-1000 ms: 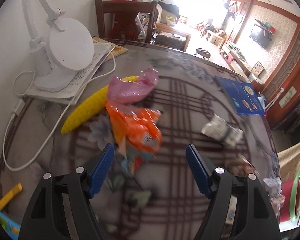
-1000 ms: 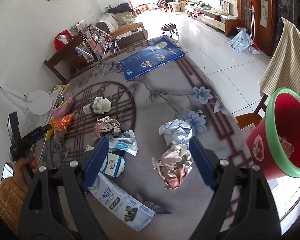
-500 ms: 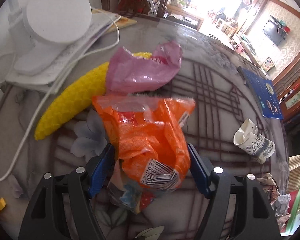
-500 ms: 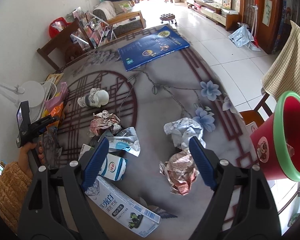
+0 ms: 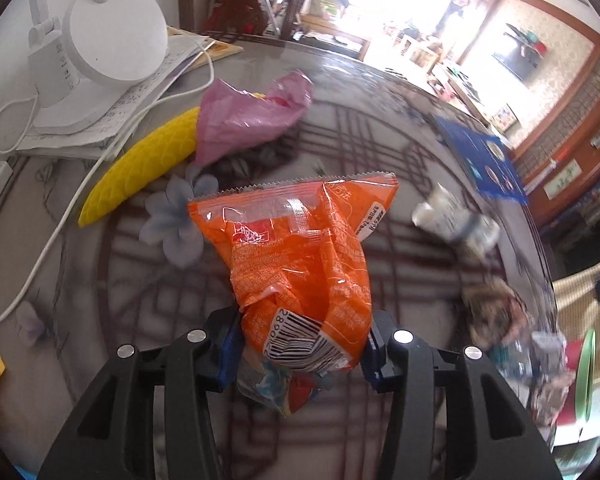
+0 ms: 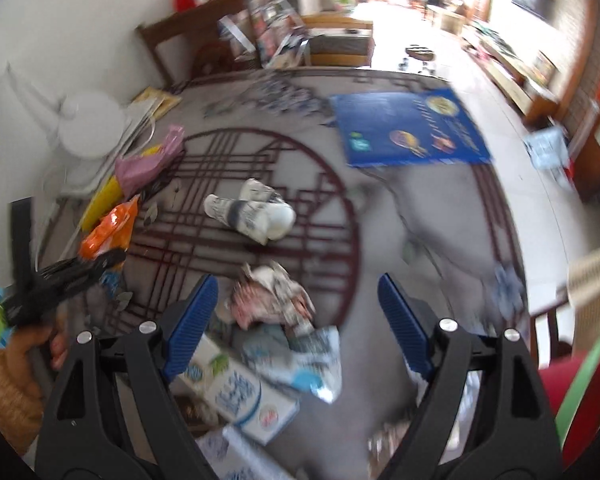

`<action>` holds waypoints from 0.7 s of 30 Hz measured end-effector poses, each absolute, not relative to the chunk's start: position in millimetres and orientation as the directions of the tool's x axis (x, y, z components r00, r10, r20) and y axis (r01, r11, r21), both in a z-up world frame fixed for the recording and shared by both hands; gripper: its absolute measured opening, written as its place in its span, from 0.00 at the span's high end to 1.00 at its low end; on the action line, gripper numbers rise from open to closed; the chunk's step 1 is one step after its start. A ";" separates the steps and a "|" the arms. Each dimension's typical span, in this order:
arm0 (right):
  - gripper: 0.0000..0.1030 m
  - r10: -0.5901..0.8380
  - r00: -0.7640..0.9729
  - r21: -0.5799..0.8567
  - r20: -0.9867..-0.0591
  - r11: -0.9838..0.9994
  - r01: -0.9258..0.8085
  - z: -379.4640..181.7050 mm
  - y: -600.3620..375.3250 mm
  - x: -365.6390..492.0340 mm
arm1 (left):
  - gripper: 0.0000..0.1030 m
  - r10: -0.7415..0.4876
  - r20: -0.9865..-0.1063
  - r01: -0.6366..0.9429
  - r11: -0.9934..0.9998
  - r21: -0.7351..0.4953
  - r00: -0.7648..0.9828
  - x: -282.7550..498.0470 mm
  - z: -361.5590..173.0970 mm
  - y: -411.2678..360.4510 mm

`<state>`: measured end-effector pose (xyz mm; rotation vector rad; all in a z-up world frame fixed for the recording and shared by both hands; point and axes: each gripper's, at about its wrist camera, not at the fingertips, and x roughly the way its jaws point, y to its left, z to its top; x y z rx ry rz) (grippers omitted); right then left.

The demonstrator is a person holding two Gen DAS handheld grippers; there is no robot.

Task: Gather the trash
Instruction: 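Grasp the orange snack bag with the left tool while the right tool grasps the paper cups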

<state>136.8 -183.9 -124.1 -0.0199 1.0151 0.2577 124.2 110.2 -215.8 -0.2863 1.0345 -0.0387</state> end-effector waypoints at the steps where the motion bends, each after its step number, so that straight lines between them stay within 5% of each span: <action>1: 0.22 0.212 0.487 0.100 -0.847 0.964 -0.245 -128.5 -176.9 145.6 | 0.57 -0.169 -0.842 -0.096 0.963 -0.251 0.513 118.5 -214.8 108.0; 15: 0.22 0.135 0.418 -0.098 -0.898 0.866 -0.491 -191.4 -92.3 219.5 | 0.49 -0.134 -0.857 -0.085 0.976 -0.201 0.498 106.6 -225.1 103.4; 21: 0.45 0.120 0.385 -0.104 -0.915 0.852 -0.514 -208.3 -84.6 228.5 | 0.48 -0.125 -0.856 -0.103 0.974 -0.202 0.502 105.4 -228.3 107.7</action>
